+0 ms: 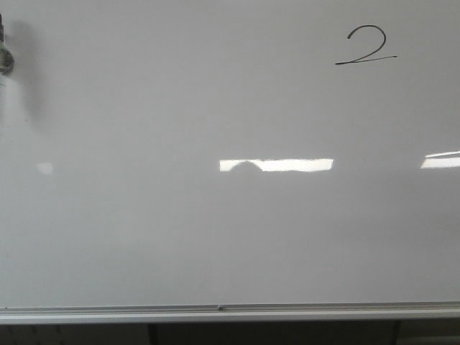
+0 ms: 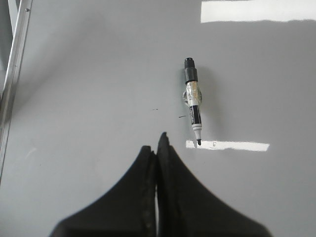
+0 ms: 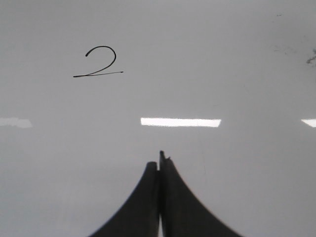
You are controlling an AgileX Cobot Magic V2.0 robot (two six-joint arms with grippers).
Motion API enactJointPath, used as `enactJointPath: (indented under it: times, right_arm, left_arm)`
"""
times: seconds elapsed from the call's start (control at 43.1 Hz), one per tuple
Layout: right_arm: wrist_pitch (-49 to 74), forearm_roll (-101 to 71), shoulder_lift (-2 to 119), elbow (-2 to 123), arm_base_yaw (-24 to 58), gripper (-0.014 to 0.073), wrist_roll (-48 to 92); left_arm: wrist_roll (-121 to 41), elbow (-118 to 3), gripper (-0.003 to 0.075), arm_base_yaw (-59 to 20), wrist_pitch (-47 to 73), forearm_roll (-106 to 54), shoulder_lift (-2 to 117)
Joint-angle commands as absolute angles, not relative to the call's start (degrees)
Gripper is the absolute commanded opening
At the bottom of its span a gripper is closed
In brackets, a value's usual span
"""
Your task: Write number 2 on whiteboard
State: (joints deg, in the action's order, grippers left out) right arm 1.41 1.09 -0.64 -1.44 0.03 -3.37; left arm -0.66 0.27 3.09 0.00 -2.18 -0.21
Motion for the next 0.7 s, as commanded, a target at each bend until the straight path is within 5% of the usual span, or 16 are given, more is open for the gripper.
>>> enactJointPath:
  times: [0.0, 0.673]
  right_arm:
    - [-3.47, 0.83, -1.71, -1.32, -0.02, -0.0081, -3.44]
    - [-1.69, 0.83, -1.71, -1.32, 0.00, -0.0081, -3.44]
  left_arm:
    - [-0.67, 2.26, -0.0020, 2.79, -4.72, -2.78, -1.77]
    - [-0.67, 2.26, -0.0020, 2.79, -4.72, -2.78, -1.77]
